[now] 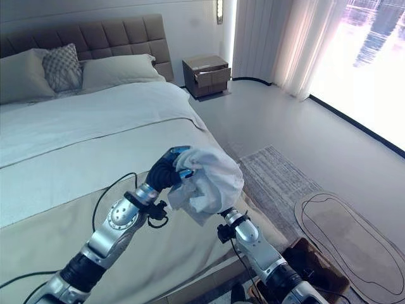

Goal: Pick up clothes into the bucket

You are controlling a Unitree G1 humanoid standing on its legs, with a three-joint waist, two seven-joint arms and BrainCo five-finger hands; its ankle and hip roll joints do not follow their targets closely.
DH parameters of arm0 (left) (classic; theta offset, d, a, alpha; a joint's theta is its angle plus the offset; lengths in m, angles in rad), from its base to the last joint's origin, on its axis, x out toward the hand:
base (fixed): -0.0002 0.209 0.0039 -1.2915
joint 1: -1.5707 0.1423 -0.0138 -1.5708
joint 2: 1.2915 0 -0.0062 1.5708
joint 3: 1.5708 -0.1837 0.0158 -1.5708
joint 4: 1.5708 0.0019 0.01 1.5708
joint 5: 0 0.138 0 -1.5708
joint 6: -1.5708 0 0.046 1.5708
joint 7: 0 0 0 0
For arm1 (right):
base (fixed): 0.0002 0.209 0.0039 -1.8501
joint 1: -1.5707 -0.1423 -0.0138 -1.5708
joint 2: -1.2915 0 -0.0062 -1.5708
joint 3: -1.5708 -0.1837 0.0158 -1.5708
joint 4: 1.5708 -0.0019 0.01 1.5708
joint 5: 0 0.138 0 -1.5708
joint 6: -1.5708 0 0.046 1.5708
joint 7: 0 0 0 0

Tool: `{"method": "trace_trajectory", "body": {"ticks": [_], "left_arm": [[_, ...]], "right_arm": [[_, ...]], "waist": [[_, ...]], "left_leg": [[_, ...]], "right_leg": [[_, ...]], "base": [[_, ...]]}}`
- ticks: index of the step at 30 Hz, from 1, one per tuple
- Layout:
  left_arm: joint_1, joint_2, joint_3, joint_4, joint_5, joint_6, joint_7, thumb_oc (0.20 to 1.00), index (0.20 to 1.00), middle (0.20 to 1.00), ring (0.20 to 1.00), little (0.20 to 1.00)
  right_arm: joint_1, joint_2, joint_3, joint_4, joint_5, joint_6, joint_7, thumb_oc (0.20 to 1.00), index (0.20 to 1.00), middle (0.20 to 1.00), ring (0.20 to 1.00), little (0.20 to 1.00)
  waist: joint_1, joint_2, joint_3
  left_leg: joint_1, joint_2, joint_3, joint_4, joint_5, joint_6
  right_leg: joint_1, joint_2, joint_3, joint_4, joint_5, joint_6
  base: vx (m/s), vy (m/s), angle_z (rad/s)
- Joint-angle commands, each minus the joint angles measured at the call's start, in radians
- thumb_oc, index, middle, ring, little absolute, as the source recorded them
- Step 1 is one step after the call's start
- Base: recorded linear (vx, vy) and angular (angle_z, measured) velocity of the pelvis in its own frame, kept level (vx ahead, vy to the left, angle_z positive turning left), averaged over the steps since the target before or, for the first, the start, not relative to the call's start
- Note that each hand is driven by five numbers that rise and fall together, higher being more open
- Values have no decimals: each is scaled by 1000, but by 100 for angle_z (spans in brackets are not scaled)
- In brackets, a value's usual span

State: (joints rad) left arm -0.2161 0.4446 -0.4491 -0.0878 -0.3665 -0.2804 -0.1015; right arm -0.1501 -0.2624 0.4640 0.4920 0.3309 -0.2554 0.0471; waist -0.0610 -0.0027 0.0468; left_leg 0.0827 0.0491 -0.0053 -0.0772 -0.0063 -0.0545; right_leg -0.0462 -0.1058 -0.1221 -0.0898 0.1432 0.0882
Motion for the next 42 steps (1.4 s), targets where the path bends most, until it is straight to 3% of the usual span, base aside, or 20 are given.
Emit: {"method": "trace_trajectory", "body": {"ticks": [1, 2, 3, 7, 24, 25, 26, 34, 40, 42], "left_arm": [[-3, 4, 70, -8, 21, -66, -4, 200, 200, 200, 200, 200], [34, 20, 109, -1, 48, -65, -7, 200, 200, 200, 200, 200], [54, 17, 112, 10, 65, -66, -13, 200, 200, 200, 200, 200], [86, 3, 84, 107, 146, -60, -10, 200, 200, 200, 200, 200], [73, -58, 34, 220, 168, -54, -2, 200, 200, 200, 200, 200], [73, -60, 32, 228, 169, -53, -1, 304, 304, 304, 304, 304], [68, -62, 28, 239, 174, -50, -4, 1000, 1000, 1000, 1000, 1000], [92, -50, 43, 236, 118, -53, -40, 1000, 1000, 1000, 1000, 1000], [173, -22, 69, 217, -15, -45, -133, 1000, 1000, 1000, 1000, 1000], [226, -6, 67, 220, -143, -9, -230, 1000, 1000, 1000, 1000, 1000]], "right_arm": [[61, -65, -82, -111, 55, -37, 39, 200, 200, 200, 200, 200], [119, -105, -155, -305, 121, -37, 66, 200, 200, 200, 200, 200], [171, -117, -200, -360, 155, -40, 71, 200, 200, 200, 200, 200], [202, -63, -289, -330, 244, -77, 64, 200, 200, 200, 200, 200], [205, -42, -310, -354, 265, -102, 43, 200, 200, 200, 200, 200], [206, -42, -311, -355, 266, -102, 41, 200, 200, 200, 200, 200], [206, -42, -313, -354, 269, -102, 41, 200, 200, 200, 200, 200], [212, -40, -359, -361, 283, -110, 26, 200, 200, 200, 200, 200], [240, -35, -451, -371, 310, -134, 13, 200, 200, 200, 200, 200], [246, -28, -506, -351, 322, -146, 1, 200, 200, 200, 200, 200]], "waist": [[-17, -45, 15], [-25, -48, 15], [-31, -47, 9], [-54, -45, 6], [-74, -43, 4], [-74, -43, 5], [-77, -43, 6], [-80, -44, 8], [-83, -41, 2], [-86, -37, -3]], "left_leg": [[-59, -39, 15, 61, -7, 27], [-54, -37, 22, 60, -9, 26], [-49, -34, 26, 55, -15, 27], [-42, -35, 40, 50, -21, 32], [-46, -42, 55, 58, -28, 38], [-46, -42, 56, 59, -28, 38], [-46, -42, 56, 61, -29, 38], [-48, -42, 57, 75, -37, 41], [-40, -42, 61, 73, -39, 41], [-36, -42, 64, 77, -44, 42]], "right_leg": [[73, -38, -17, 36, -70, 61], [73, -36, -10, 36, -71, 61], [75, -35, -7, 34, -75, 64], [70, -36, 7, 36, -73, 67], [61, -36, 26, 35, -70, 71], [60, -36, 27, 36, -70, 71], [59, -36, 26, 37, -70, 71], [62, -37, 30, 45, -74, 70], [65, -36, 34, 48, -77, 71], [67, -37, 38, 49, -77, 73]], "base": [[0, 0, 0], [3, 7, -5], [52, 3, -13], [10, 11, -22], [-2, 3, -4], [0, 0, 0], [0, 0, 0], [0, 0, 0], [0, 0, 0], [3, 10, -2]]}}
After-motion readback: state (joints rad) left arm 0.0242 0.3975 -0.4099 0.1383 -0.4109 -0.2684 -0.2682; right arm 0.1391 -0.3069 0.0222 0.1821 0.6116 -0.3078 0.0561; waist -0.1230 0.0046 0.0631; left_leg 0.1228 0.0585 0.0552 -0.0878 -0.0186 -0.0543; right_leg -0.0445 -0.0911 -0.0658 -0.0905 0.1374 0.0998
